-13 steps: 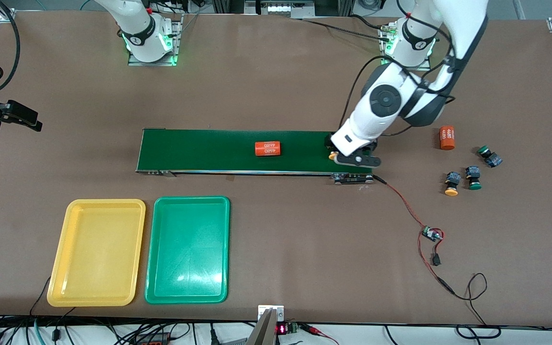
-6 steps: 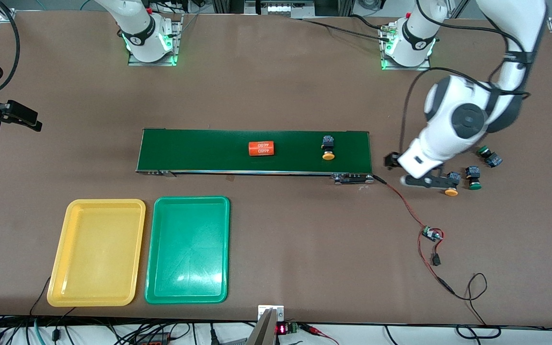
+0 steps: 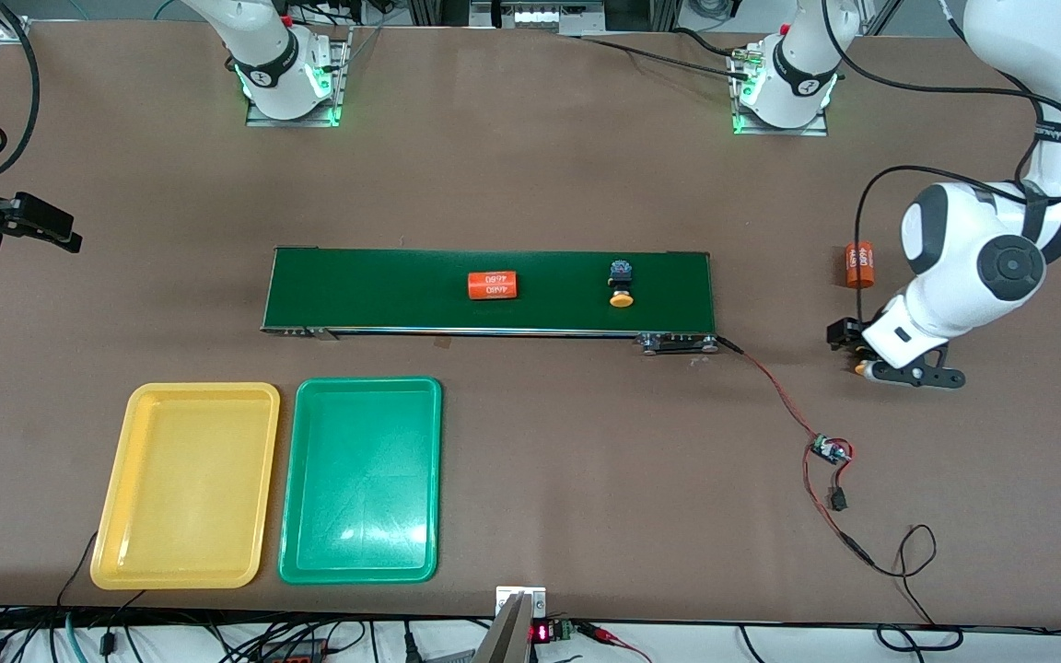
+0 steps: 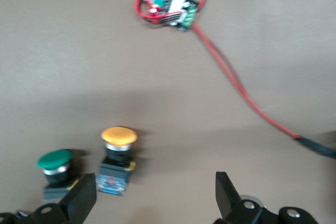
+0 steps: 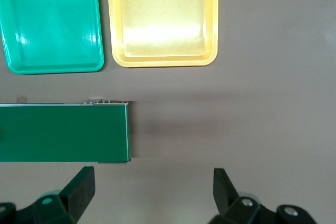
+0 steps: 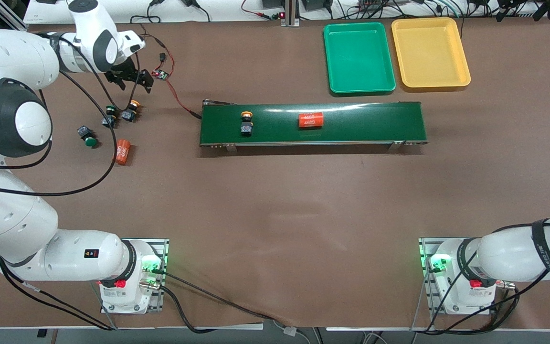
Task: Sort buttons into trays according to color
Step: 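Move the left gripper over the second yellow-capped button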
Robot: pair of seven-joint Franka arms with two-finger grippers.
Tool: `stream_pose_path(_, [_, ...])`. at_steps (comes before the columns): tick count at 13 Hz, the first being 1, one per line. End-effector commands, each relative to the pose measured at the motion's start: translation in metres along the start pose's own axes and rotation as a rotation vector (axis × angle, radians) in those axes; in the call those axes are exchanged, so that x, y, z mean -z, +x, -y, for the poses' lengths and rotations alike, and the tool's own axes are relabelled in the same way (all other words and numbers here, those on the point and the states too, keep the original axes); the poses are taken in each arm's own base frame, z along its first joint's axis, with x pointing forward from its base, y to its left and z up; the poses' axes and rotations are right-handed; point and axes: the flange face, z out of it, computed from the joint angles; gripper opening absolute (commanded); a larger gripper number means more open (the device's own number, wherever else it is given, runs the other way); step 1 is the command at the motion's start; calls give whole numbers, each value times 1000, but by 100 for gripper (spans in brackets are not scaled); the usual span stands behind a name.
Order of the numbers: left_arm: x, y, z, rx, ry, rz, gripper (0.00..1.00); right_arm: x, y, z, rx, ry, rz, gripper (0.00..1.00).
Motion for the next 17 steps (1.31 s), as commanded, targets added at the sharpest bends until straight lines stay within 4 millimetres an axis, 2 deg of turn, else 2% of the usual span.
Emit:
stream_pose_path(1, [-21, -5, 20, -25, 13, 29, 100, 3, -8, 0, 10, -7, -7, 100])
stream_pose_path(4, [-53, -11, 32, -70, 7, 73, 100, 4, -8, 0, 10, -7, -9, 100])
stream_pose_path(7, [-80, -14, 47, -138, 27, 27, 100, 3, -8, 1, 10, -5, -7, 100])
stream_pose_path(8, [-86, -15, 51, -133, 28, 29, 95, 4, -8, 1, 11, -7, -9, 100])
stream_pose_path(9, [-89, -16, 50, -133, 27, 35, 81, 3, -8, 1, 11, -7, -7, 100])
stream_pose_path(11, [-98, -18, 49, -132, 22, 49, 61, 3, -8, 1, 11, -7, -7, 100])
stream_pose_path(12, [-100, -19, 49, -134, 20, 54, 47, 3, -7, 1, 11, -6, -9, 100])
stream_pose_path(14, [-98, -19, 49, -132, 19, 58, 29, 3, -8, 1, 10, -5, -7, 100])
stream_pose_path(15, [-96, -19, 48, -128, 17, 59, 22, 3, -7, 1, 10, -5, -9, 100])
stream_pose_path(16, [-92, -18, 47, -125, 12, 70, 20, 3, -8, 1, 10, -7, -7, 100])
stream_pose_path(17, [-78, -16, 44, -122, 8, 75, 20, 3, -8, 1, 10, -7, -7, 100])
